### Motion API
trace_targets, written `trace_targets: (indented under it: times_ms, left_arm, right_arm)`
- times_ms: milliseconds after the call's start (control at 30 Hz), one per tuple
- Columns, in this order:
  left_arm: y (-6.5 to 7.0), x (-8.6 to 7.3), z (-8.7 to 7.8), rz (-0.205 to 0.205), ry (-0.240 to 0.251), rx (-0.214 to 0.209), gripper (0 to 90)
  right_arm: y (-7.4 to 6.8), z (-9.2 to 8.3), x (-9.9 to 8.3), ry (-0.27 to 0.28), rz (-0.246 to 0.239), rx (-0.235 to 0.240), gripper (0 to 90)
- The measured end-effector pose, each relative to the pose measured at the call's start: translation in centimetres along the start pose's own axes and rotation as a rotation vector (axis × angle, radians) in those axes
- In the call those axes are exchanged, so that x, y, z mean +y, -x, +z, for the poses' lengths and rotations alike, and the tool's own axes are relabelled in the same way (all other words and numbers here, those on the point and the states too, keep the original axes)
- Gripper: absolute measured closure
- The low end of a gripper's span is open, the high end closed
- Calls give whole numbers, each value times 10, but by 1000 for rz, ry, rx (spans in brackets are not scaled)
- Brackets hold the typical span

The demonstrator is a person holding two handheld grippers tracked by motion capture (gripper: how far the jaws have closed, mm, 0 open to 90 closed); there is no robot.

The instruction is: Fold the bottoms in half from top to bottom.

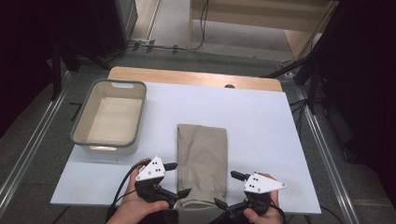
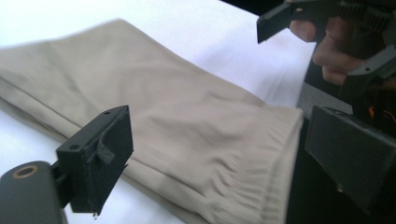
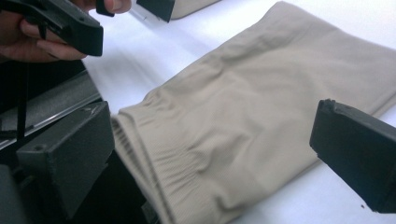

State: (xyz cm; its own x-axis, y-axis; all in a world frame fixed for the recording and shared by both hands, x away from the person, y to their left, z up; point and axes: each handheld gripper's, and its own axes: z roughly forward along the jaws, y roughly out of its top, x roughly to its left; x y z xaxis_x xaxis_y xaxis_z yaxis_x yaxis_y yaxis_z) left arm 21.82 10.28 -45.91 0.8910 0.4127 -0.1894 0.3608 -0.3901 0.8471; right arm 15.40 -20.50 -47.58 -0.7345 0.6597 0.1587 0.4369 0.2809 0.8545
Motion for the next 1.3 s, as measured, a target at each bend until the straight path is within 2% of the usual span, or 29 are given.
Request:
trace_targets:
  times_ms: [67,100,133,167,200,233,267,333,500,567,600,633,700,767,800,833,967,1067,1100,1133,1200,1300]
  left_arm:
    - [-6,6,1,6,5,-5,11]
    - [-10,9,1,5,11,-3,0]
    - [-14,11,2,6,17,-11,0]
    - [-17,14,2,11,20,-10,0]
    - [-21,16,3,8,27,-6,0]
    - [-30,21,5,-4,37,-17,0]
    - [-30,21,5,-4,37,-17,0]
    - [-40,25,9,-15,39,-14,0]
    - [-65,35,25,-31,21,20,0]
    - [-75,39,32,-45,15,26,0]
    - [-80,41,35,-49,6,31,0]
    - [-85,42,39,-55,-4,36,0]
    - [-93,45,47,-63,-21,47,0]
    - [-102,46,54,-69,-35,65,0]
    - [-106,46,56,-80,-36,73,0]
    - [-111,46,59,-91,-39,79,0]
    - [-130,43,66,-138,-58,104,26]
    - [-140,40,71,-161,-69,124,66]
    - [-143,39,72,-166,-72,129,81]
    - [-145,38,73,-169,-76,138,134]
    - [-148,37,76,-181,-89,148,141]
    - [-153,34,79,-199,-111,173,180]
  right_arm:
    - [5,1,4,6,2,-25,0]
    - [12,3,8,14,10,-38,0]
    - [12,3,8,14,10,-38,0]
    - [21,4,12,19,20,-51,0]
    - [21,4,12,19,20,-51,0]
    - [29,5,17,25,34,-59,0]
    - [29,5,17,25,34,-59,0]
    - [40,9,25,23,32,-72,0]
    - [54,16,37,14,13,-91,0]
    - [65,21,46,11,13,-107,0]
    - [65,21,46,11,13,-107,0]
    - [74,26,50,6,15,-109,0]
    - [78,29,52,2,14,-114,0]
    - [87,35,55,-6,24,-113,0]
    - [96,43,56,-19,36,-119,0]
    - [96,43,56,-19,36,-119,0]
    - [114,59,57,-52,55,-124,0]
    - [126,70,56,-82,64,-127,0]
    - [130,74,55,-90,69,-131,26]
    - [135,80,54,-98,89,-158,105]
    - [138,84,54,-101,94,-167,111]
    - [147,92,52,-116,128,-181,129]
